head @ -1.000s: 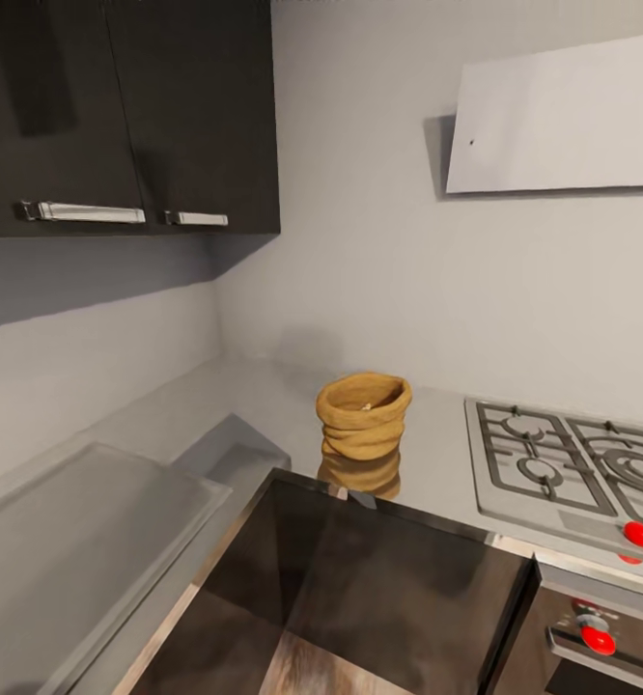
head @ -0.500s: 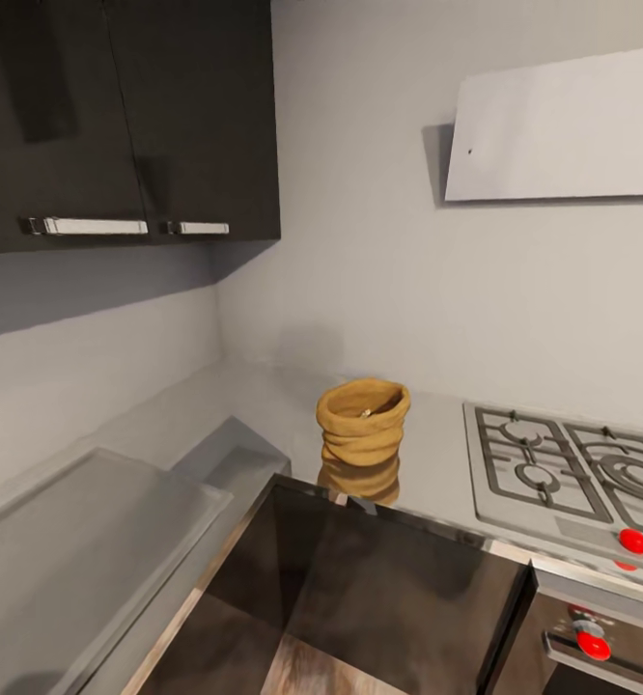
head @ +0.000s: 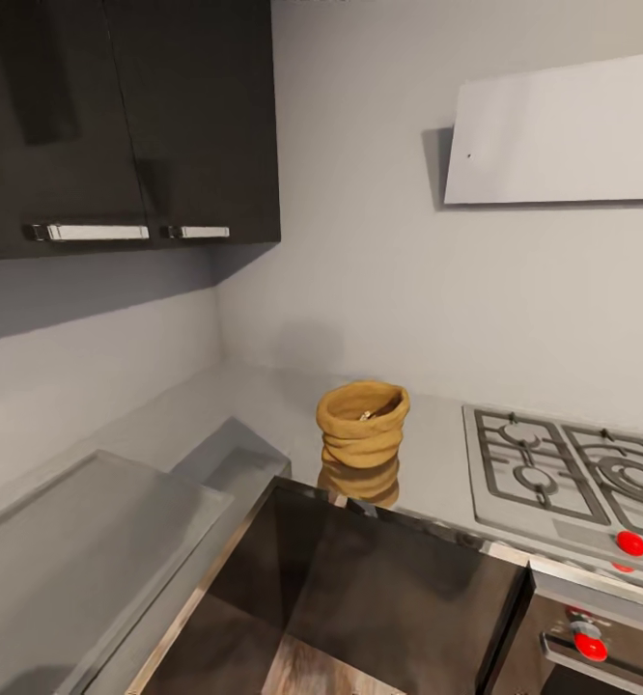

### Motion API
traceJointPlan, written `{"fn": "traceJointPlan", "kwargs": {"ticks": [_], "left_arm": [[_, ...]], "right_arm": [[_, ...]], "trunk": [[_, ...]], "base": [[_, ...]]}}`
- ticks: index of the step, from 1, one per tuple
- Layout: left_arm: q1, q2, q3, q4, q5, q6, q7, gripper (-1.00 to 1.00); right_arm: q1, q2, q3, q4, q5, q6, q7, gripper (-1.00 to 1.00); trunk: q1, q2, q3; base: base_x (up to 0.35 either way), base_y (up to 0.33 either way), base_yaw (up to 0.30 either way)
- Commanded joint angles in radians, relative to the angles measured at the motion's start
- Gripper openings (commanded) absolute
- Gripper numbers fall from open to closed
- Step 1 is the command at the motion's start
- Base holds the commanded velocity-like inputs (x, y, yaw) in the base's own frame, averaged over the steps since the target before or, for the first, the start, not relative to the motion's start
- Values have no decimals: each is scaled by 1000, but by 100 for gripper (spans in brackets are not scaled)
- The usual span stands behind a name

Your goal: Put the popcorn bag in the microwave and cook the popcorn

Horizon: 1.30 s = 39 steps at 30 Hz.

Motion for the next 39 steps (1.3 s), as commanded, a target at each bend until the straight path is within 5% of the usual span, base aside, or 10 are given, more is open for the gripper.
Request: {"fn": "traceJointPlan", "kwargs": {"ticks": [1,25,27,30,32,33,36,39], "left_arm": [[0,0,8,-1,5,-1,-4,100],[0,0,8,-1,4,-3,-4,100],[0,0,8,-1,3,-3,-4,100],[0,0,8,-1,3,-3,-4,100],[0,0,8,-1,3,-3,-4,100],[0,0,8,-1,4,-3,-3,100],[0,0,8,-1,4,-3,-3,100],[0,0,8,-1,5,-3,-3,100]], "right_arm": [[-1,-2,-8,3,4,-5,1,100],[-2,-3,-12,-44,15,6,10,100],[4,11,-13,-167,14,35,14,100],[-4,88,-6,-364,13,160,21,100],[-6,155,43,-499,13,220,28,100],[-6,189,108,-563,13,252,31,100],[-7,234,295,-673,3,367,47,100],[-7,265,383,-806,1,465,116,100]], "trunk": [[0,-1,-1],[0,-1,-1],[0,-1,-1],[0,-1,-1],[0,-1,-1],[0,-1,-1],[0,-1,-1],[0,-1,-1]], "base": [[-152,0,0],[-99,0,0],[0,0,0],[0,0,0],[0,0,0],[0,0,0],[0,0,0],[0,0,0]]}}
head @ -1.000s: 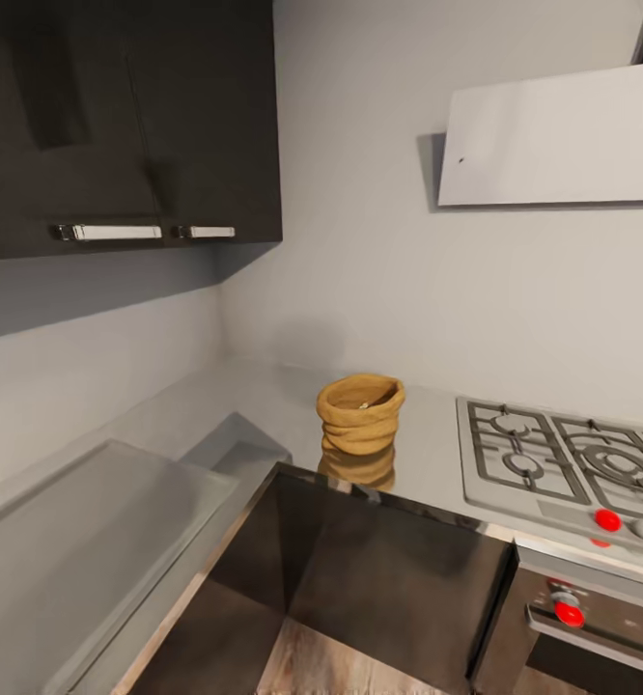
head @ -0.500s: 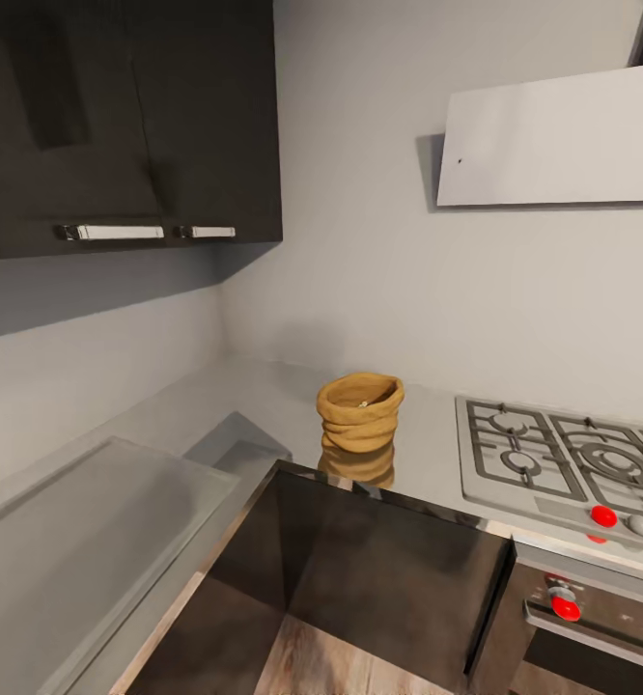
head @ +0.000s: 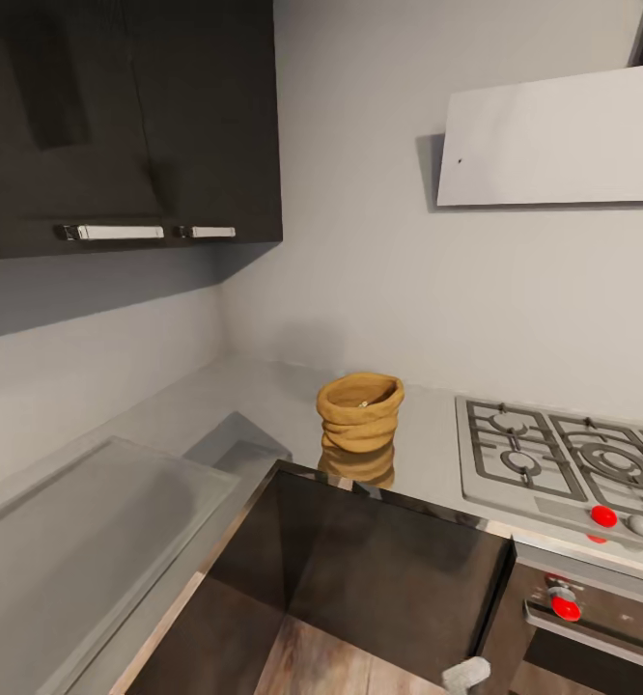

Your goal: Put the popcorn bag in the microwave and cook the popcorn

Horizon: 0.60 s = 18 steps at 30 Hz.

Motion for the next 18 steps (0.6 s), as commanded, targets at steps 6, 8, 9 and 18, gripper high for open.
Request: {"fn": "traceJointPlan", "kwargs": {"ticks": [6,8,9,18], "left_arm": [[0,0,7,-1,6,-1,-4,100],[0,0,8,-1,6,-1,-4,100],[0,0,8,-1,6,-1,-4,100],[0,0,9,-1,7,-1,-4,100]], "right_arm": [[-118,1,109,-264,7,315,328,100],[-184,1,115,-286,7,373,383,100],[-222,1,116,-291,7,398,399,100],[-589,1,121,-297,-157,619,425,100]], "trunk": [[0,-1,-1],[0,-1,-1],[0,-1,-1],[0,-1,-1]], "base": [[0,0,0],[0,0,0],[0,0,0],[0,0,0]]}}
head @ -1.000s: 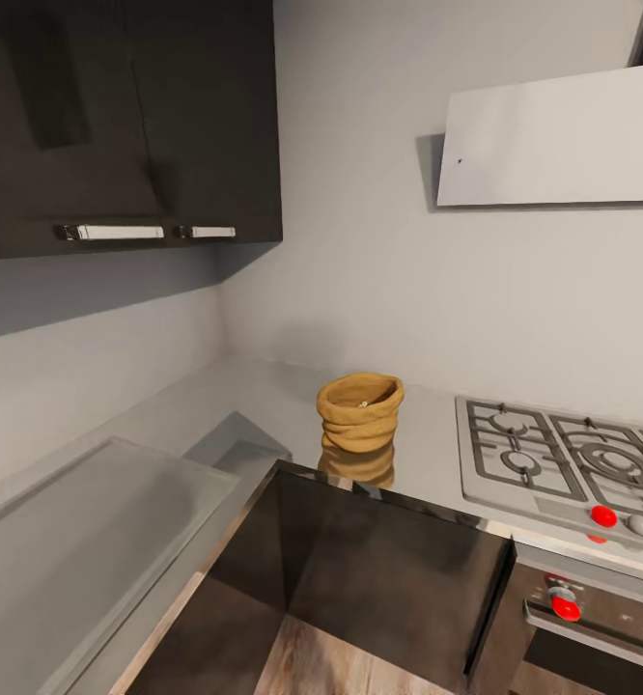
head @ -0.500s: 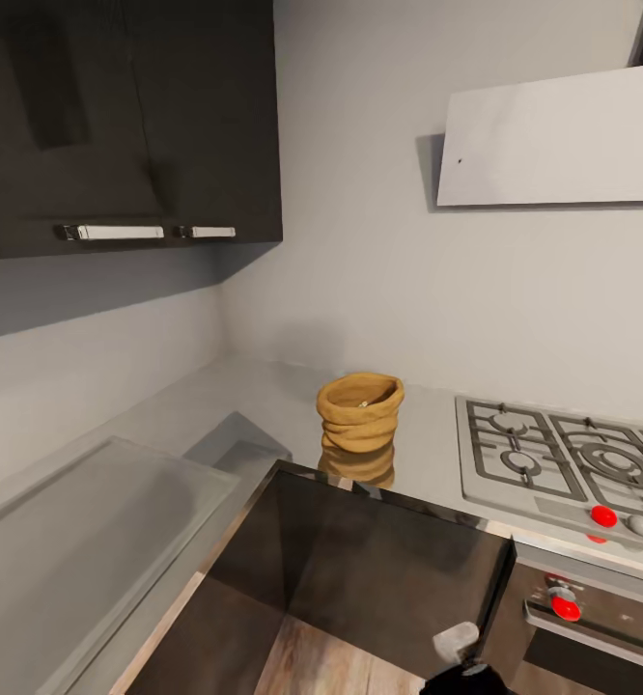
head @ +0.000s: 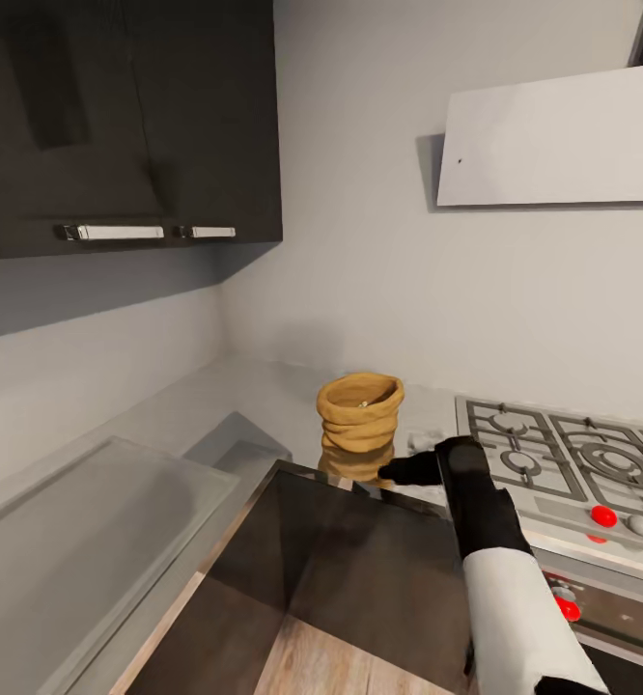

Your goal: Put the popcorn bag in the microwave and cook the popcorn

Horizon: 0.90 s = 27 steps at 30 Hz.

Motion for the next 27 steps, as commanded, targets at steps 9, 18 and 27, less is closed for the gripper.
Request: {"fn": "traceJointPlan", "kwargs": {"ticks": [9,18,27], "left_arm": [[0,0,6,-1,6,-1,-4,100],[0,0,6,-1,6,-1,-4,100],[0,0,7,-1,5,-1,-4,100]], "right_arm": [[-307,1,-3,117,-14,3,-77,100],[-548,1,-5,442,-347,-100,-686,100],[-552,1,-2,450,-396,-48,-775,100]], "trunk": [[0,-1,-1],[0,-1,-1],[0,-1,-1]], "base": [[0,0,0],[0,0,0],[0,0,0]]}}
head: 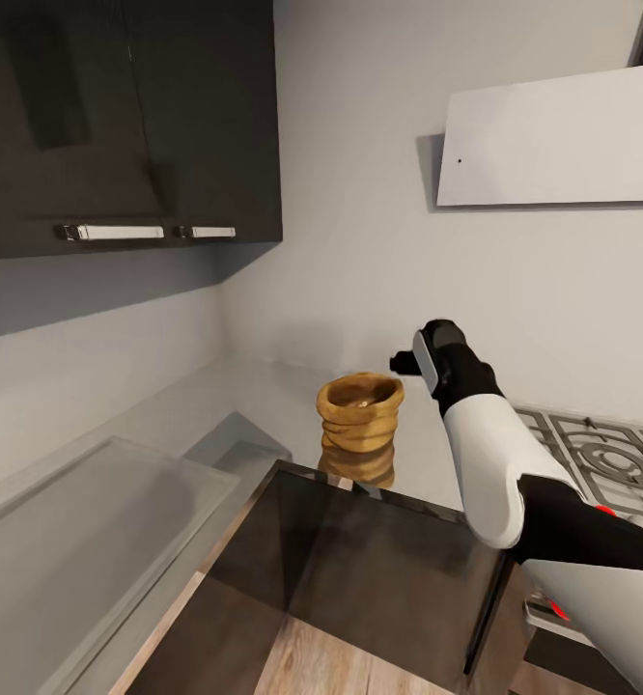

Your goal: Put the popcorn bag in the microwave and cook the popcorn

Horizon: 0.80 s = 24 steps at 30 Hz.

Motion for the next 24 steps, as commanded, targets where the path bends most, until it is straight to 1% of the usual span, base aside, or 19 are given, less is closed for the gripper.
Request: {"fn": "traceJointPlan", "kwargs": {"ticks": [1,6,15,20,24], "left_arm": [[0,0,7,-1,6,-1,-4,100],[0,0,7,-1,7,-1,-4,100],[0,1,5,-1,5,0,-5,100],[0,1,4,-1,5,0,-5,100],[0,1,4,-1,5,0,-5,100]], "right_arm": [[-1,2,-6,2,9,6,3,100],[-1,2,-7,35,9,12,2,100],[-1,2,-10,51,9,13,2,100],[-1,2,-10,83,10,8,3,100],[-1,2,-10,134,10,-3,2,100]], "trunk": [[0,-1,-1],[0,-1,-1],[0,-1,-1],[0,-1,-1],[0,-1,-1]], "base": [[0,0,0],[0,0,0],[15,-6,0],[107,-58,0],[17,-8,0]]}}
